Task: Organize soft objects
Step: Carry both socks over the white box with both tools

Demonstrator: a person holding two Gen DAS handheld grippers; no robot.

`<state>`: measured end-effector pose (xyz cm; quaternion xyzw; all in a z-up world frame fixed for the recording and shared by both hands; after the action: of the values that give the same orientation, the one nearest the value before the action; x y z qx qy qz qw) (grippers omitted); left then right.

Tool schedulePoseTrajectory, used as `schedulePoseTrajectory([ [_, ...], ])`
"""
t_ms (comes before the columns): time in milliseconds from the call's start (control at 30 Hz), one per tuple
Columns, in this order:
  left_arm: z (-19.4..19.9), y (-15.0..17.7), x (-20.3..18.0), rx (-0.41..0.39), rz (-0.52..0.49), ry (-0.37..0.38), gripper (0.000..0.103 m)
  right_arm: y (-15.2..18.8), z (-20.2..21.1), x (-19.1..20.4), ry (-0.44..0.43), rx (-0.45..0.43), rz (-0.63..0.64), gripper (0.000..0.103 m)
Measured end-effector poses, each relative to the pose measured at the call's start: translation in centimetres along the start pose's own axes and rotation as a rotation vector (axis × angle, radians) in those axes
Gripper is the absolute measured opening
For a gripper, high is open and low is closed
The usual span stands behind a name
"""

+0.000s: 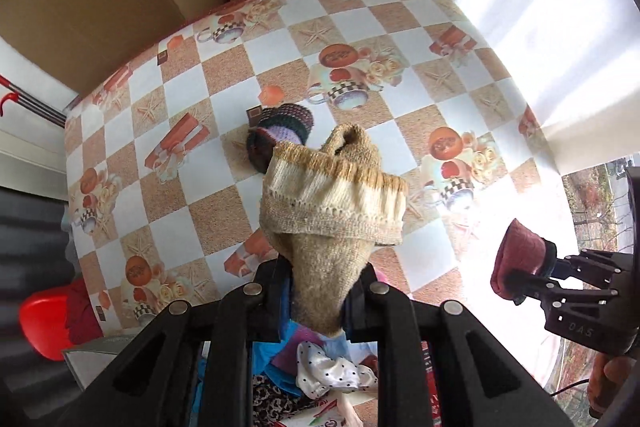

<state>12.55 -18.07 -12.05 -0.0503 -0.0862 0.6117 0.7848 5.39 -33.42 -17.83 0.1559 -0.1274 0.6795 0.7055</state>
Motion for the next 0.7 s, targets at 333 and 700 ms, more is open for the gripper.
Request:
schedulePoseTrajectory([
  [333, 7.5, 7.3, -12.3, -0.055, -0.223, 0.294, 0.021, 4.3, 3.6, -2.4, 0.096, -0.005, 0.033, 0.037],
  [700, 12.3, 17.6, -6.9, -0.151, -0.136, 0.295, 0.021, 16.1, 1.6, 2.9, 0.104, 0.130, 0.179, 0.037],
])
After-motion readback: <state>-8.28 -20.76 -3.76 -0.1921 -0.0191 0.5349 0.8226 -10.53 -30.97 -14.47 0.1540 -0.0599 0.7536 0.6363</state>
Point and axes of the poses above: each gripper's, at about its wrist camera, not at the fingertips, and z roughly against the way its jaws point, x to its left, y to its underside, the point moved 7 cm from there along -z, roughly the way its jaws point, and after that the axes turned 4 degrees about z, right-handed, at the moved point
